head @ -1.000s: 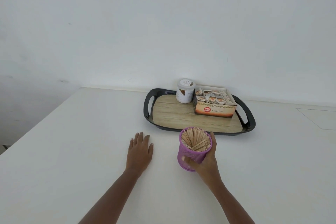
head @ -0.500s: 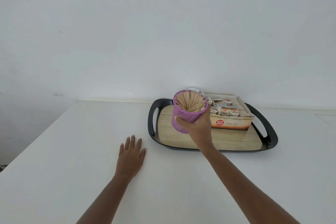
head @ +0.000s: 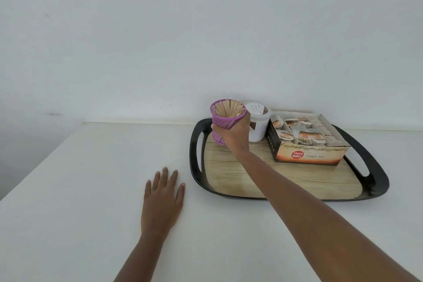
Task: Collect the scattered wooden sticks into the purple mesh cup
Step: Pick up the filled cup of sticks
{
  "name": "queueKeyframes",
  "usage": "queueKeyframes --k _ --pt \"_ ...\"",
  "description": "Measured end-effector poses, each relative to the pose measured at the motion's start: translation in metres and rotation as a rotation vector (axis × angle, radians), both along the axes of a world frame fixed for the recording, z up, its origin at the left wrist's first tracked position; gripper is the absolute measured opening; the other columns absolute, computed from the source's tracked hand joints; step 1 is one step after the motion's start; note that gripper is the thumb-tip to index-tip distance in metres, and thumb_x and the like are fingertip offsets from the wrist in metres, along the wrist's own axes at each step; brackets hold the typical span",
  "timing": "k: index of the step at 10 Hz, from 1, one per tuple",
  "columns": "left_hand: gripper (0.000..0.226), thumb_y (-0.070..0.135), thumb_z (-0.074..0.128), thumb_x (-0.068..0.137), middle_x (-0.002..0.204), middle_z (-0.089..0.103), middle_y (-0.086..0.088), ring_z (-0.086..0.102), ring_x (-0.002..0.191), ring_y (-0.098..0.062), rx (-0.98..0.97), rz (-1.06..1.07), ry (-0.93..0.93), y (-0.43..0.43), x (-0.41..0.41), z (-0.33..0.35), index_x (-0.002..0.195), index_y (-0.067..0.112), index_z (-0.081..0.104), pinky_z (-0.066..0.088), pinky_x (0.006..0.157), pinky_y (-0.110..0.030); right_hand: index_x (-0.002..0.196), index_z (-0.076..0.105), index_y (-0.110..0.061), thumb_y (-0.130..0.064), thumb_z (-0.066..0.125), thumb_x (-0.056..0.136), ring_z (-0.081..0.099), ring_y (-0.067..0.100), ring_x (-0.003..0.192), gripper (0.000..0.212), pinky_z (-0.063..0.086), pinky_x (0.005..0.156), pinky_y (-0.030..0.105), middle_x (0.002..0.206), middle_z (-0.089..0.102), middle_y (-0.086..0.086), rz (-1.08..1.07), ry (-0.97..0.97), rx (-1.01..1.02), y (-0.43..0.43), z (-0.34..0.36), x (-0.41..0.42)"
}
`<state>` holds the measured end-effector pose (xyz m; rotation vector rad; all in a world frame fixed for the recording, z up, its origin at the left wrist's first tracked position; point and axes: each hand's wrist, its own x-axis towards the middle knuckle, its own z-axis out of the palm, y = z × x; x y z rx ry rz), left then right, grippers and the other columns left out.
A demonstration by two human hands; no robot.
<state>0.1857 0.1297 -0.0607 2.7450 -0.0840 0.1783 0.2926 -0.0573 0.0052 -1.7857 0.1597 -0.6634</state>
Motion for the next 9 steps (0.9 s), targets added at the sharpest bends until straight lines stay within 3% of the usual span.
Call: queueKeyframes --k 4,7,8,9 --pt "0.048 0.036 0.028 0.099 0.158 0.014 -0.001 0.01 0.146 -0.017 -0.022 0.003 -0.011 -0.001 -0.002 0.002 0.145 0.024 0.021 0.005 0.12 -0.035 0.135 0.029 -0.003 -0.018 0.086 0.057 0.038 0.028 0.128 0.098 0.035 0.11 0.045 0.135 0.042 0.015 -0.019 0.087 -0.032 0.006 -0.022 0.022" --pt "0.047 0.035 0.028 0.099 0.158 0.014 0.0 0.009 0.146 -0.016 -0.041 0.016 -0.012 -0.002 -0.003 0.004 0.145 0.024 0.023 0.004 0.12 -0.034 0.142 0.017 -0.008 -0.013 0.083 0.062 0.029 0.025 0.136 0.104 0.027 0.115 0.041 0.145 0.029 0.013 0.061 0.177 0.015 0.0 -0.019 0.008" --pt "0.047 0.034 0.028 0.1 0.158 0.016 0.0 0.011 0.146 -0.016 -0.046 0.017 -0.008 -0.002 -0.004 0.006 0.145 0.023 0.025 0.006 0.12 -0.033 0.142 0.02 -0.011 -0.012 0.079 0.067 0.036 0.022 0.13 0.095 0.032 0.111 0.036 0.144 0.029 0.013 0.098 0.22 0.011 -0.003 -0.017 -0.012" --pt "0.046 0.033 0.027 0.1 0.158 0.016 -0.001 0.012 0.146 -0.016 -0.027 0.031 -0.002 -0.001 -0.008 0.006 0.145 0.022 0.024 0.007 0.12 -0.031 0.133 0.038 -0.011 -0.011 0.07 0.075 0.043 0.014 0.115 0.066 0.033 0.096 0.023 0.135 0.043 0.011 0.092 0.23 -0.132 -0.012 -0.014 -0.058"
